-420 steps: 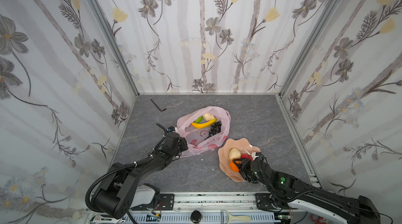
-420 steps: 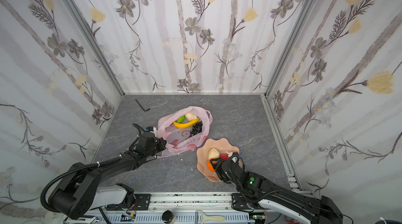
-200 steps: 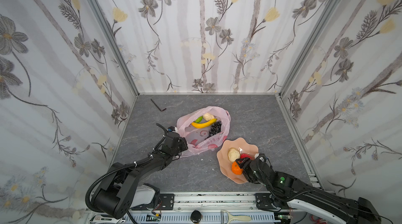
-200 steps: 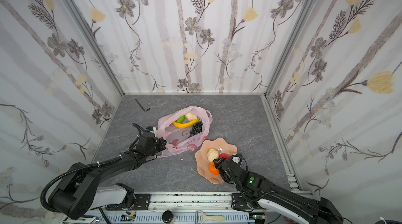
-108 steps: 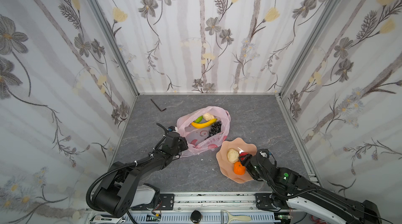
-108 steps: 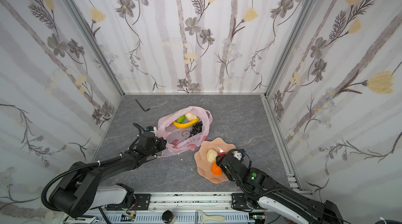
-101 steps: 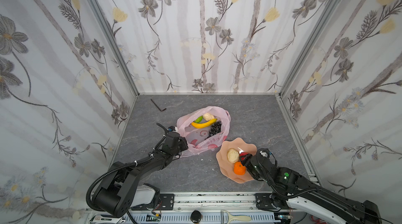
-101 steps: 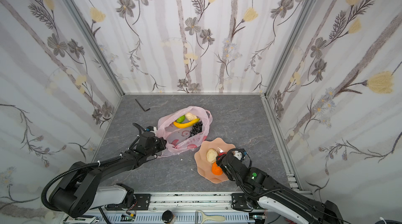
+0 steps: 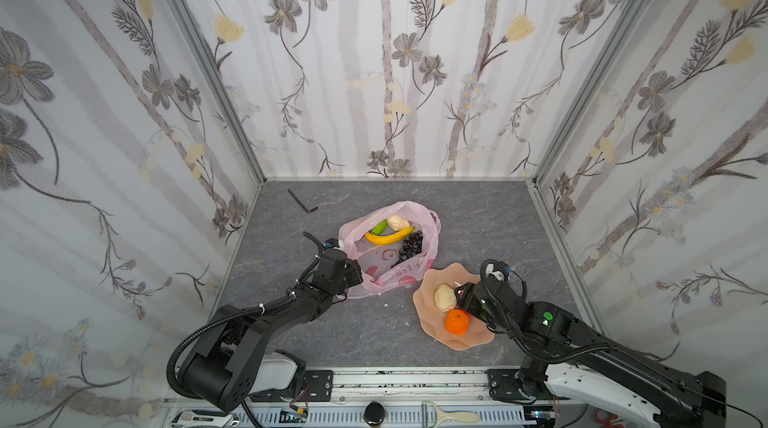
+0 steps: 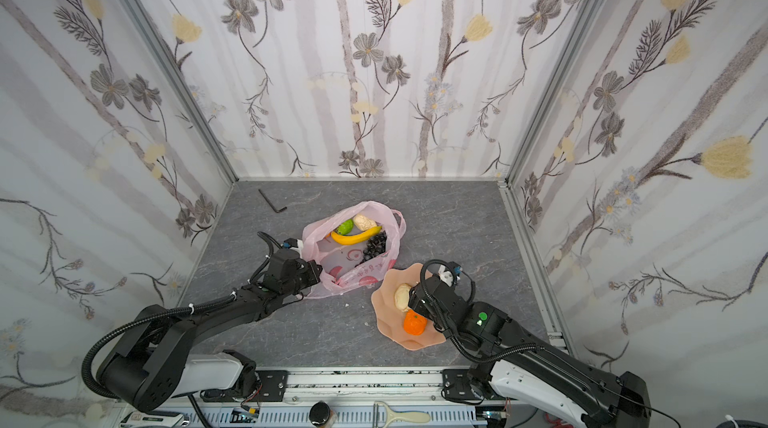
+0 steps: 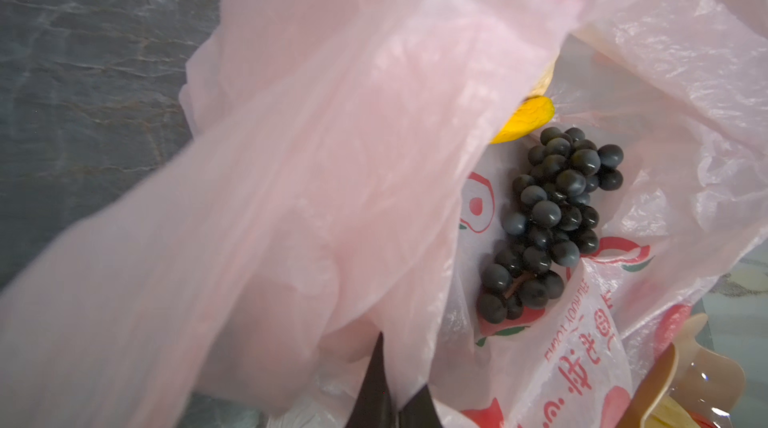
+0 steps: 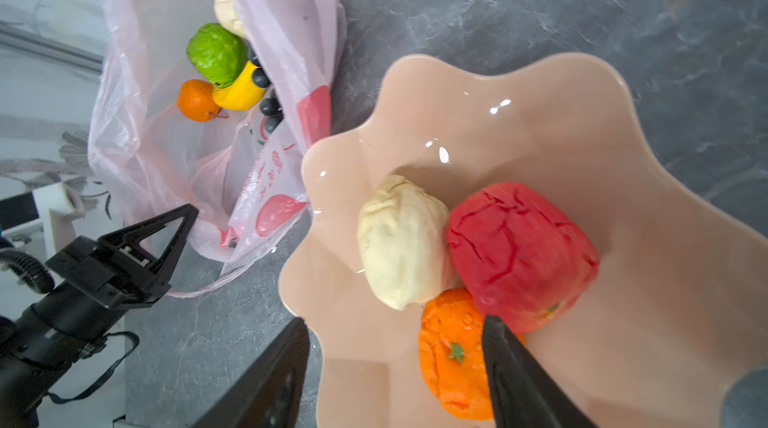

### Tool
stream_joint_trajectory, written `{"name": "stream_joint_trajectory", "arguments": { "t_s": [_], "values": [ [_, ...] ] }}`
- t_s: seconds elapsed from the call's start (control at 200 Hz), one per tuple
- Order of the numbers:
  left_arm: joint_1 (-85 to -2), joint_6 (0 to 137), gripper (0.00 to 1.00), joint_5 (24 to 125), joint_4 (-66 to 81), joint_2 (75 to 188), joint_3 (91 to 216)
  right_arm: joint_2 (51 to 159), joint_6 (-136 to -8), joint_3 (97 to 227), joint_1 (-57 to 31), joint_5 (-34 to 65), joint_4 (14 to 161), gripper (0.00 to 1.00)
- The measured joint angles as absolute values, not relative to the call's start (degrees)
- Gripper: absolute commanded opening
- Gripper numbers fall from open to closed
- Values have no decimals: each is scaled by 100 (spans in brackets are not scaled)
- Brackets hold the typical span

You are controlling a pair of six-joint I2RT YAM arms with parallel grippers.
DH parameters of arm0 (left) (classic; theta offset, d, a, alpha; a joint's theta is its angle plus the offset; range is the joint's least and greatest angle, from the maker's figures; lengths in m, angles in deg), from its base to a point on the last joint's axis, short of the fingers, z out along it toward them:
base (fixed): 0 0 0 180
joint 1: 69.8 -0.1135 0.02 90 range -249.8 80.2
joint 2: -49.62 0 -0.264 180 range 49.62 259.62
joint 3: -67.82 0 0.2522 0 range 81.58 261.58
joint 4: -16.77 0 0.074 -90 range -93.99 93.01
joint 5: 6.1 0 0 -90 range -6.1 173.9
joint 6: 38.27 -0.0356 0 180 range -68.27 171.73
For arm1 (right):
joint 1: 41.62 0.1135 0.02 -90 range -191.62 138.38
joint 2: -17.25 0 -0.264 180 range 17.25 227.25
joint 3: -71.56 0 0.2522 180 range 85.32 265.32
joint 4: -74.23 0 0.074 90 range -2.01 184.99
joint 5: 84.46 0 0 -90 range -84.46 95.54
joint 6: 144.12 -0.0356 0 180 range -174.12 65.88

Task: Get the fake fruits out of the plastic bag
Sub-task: 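Move the right gripper back over and into the pink bag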

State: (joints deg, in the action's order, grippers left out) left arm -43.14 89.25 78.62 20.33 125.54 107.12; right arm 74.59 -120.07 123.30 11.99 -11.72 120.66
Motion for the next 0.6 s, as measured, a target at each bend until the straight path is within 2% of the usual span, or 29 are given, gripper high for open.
{"name": "stream_joint_trajectory", "arguments": {
  "t_s": [0.365, 0.6],
  "values": [
    [-4211, 8881, 0, 8015, 1733, 12425, 11027, 10386, -8525, 15044, 965, -803, 11572, 70],
    [-4295, 8929, 0, 8074, 1495, 12331, 11108, 12274, -6984, 16321, 401, -254, 11456, 71]
  ]
}}
